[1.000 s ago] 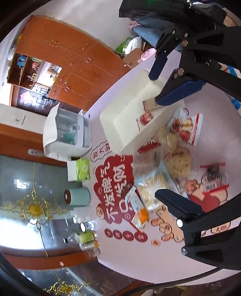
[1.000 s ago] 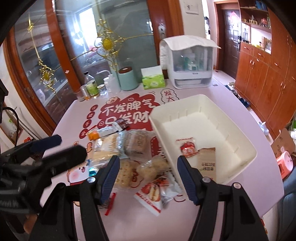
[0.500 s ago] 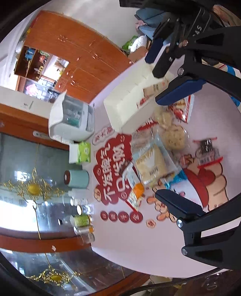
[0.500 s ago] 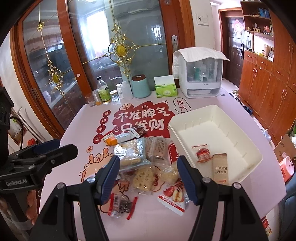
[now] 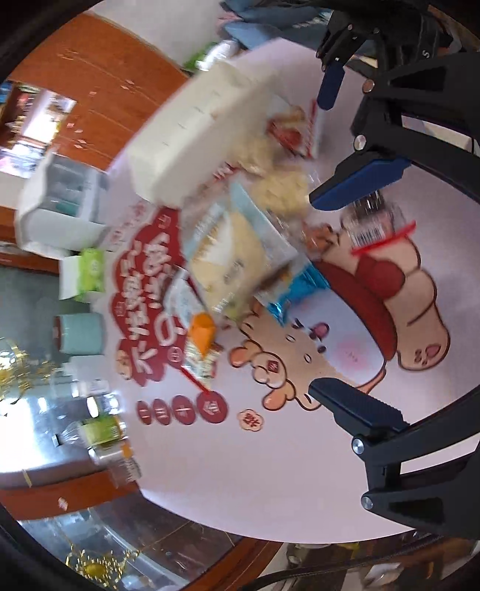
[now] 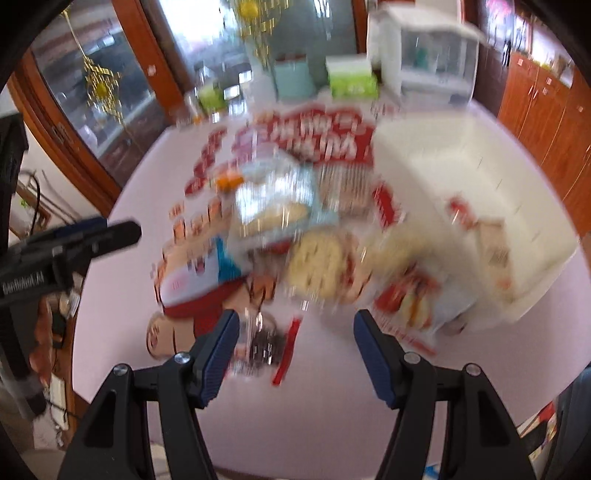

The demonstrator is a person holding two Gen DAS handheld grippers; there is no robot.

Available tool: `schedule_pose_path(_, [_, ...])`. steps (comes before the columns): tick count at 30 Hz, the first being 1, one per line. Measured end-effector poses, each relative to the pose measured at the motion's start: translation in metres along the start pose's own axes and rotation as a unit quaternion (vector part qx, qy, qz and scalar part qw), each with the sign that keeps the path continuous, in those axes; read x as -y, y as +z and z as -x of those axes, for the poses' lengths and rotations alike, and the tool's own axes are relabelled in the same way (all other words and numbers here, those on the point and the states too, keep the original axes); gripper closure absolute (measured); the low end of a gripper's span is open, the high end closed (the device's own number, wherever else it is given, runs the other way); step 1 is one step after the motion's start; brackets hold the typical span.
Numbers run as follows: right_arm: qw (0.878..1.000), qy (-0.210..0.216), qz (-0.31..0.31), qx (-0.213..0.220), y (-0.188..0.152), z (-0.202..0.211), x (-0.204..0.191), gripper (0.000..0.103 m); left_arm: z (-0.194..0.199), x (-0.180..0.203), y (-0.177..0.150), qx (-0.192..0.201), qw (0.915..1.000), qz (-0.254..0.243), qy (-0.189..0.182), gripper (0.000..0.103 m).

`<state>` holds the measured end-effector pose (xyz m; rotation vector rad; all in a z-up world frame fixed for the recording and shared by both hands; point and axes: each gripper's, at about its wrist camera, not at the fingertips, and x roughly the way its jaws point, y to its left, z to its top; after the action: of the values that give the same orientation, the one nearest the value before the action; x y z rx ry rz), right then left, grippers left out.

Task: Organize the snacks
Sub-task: 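Withdraw both tools from the tray back toward the snack pile, then grasp the blue-wrapped candy with the left tool while the right tool grasps the dark jerky pack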

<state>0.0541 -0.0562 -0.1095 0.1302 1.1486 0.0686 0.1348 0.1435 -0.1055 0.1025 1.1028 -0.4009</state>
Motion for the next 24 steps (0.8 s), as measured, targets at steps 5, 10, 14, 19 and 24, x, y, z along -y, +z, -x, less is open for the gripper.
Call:
schedule_pose_path(5, [0.998,0.016,-0.030,-0.049,-0.021,-0.044,0.000,0.038,-0.055,-0.013,0.004,-0.052,0.9986,-0.003,0.007,0.012])
schedule_pose_path(10, [0.997,0.023,-0.041,-0.065,-0.029,-0.073,-0.007,0.038,-0.097,-0.024,0.012,-0.079,0.9963,0.033,-0.001,0.012])
schedule_pose_path(14, [0.997,0.020,-0.040,-0.062,-0.027,-0.086,-0.014,0.038,-0.118,-0.023,0.019,-0.086,0.9951,0.048,-0.009,0.012])
schedule_pose_path(19, [0.998,0.008,-0.027,-0.055,-0.028,-0.094,-0.023,0.038,-0.134,-0.022,0.025,-0.084,0.9943,0.066,-0.001,0.012])
schedule_pose_path(24, [0.999,-0.018,0.001,-0.040,-0.031,-0.100,-0.033,0.038,-0.148,-0.027,0.027,-0.087,0.9921,0.090,0.000,0.012])
